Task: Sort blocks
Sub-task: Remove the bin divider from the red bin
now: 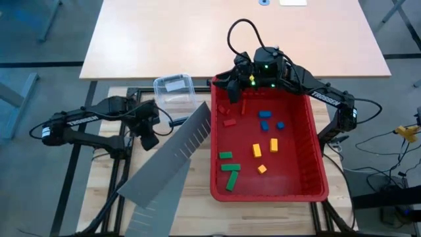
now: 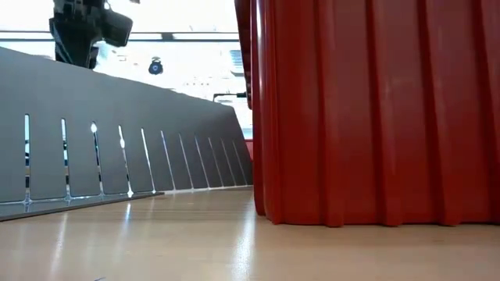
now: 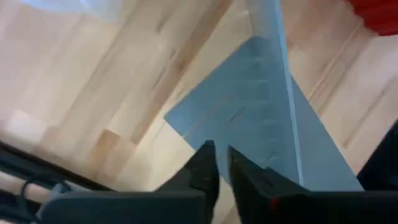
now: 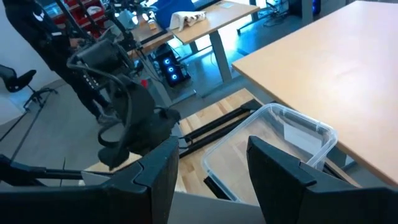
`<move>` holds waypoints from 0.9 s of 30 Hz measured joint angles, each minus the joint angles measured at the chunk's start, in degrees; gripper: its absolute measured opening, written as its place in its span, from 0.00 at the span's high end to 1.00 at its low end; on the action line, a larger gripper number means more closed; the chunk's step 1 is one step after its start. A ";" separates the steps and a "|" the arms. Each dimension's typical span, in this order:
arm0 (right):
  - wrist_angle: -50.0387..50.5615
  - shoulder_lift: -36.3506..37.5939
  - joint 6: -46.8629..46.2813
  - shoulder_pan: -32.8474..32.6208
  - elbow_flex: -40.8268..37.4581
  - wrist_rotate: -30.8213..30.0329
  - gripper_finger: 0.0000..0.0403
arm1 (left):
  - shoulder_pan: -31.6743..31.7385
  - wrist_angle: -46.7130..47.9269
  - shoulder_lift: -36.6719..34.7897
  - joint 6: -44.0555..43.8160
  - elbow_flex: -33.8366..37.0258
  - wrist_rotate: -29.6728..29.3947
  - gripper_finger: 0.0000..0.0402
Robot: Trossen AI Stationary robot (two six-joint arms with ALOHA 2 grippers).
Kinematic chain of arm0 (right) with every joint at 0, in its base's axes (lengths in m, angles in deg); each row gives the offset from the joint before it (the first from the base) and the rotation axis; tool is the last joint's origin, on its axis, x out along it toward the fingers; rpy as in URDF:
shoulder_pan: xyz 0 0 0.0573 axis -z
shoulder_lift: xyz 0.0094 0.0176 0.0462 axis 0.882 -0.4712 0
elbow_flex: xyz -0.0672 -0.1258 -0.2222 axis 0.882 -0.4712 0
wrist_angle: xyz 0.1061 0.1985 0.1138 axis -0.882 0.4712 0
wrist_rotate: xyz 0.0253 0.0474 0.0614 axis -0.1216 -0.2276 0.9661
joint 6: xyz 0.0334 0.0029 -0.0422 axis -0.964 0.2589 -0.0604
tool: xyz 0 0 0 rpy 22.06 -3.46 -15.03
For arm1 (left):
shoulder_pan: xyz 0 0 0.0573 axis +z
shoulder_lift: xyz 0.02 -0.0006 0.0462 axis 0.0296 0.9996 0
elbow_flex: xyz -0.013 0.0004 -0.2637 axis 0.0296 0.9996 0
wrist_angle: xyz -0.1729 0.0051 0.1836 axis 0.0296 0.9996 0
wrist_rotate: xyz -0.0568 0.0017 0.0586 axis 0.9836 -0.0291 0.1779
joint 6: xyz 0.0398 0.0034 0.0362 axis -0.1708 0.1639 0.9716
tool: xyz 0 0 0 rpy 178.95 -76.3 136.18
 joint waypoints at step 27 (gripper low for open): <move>-0.86 0.00 0.08 0.00 0.00 -0.01 0.74 | -2.14 -20.39 -2.23 -4.63 8.17 16.52 1.00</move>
